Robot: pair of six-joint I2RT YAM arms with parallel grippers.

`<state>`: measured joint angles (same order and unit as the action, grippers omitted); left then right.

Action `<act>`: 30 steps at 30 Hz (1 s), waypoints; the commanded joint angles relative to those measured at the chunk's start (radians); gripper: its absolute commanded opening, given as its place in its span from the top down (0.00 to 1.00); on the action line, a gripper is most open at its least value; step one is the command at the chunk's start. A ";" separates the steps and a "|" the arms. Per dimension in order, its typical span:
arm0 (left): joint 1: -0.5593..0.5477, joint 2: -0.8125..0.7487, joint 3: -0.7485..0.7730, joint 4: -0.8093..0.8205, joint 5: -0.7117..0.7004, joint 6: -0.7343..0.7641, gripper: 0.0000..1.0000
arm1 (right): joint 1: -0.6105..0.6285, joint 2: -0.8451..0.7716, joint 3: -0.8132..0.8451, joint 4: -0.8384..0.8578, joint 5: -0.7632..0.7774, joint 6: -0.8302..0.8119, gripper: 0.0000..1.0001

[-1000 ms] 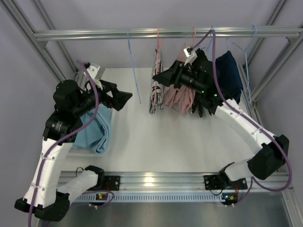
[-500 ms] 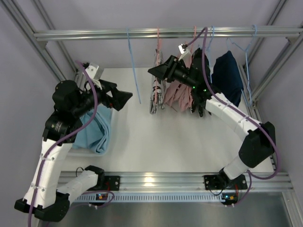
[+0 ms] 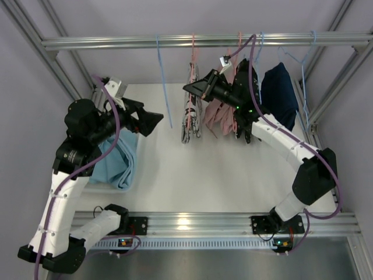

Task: Remove the trousers from the hanger

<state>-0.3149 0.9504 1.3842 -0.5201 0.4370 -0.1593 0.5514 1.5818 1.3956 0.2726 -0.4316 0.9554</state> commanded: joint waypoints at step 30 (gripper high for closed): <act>0.004 -0.022 -0.119 0.184 0.020 -0.003 0.01 | -0.027 -0.212 0.069 0.298 -0.170 0.079 1.00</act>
<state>-0.3149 0.9379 1.2831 -0.4343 0.4294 -0.1799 0.5289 1.4731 1.4078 0.3176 -0.5705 1.0519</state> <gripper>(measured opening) 0.990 0.023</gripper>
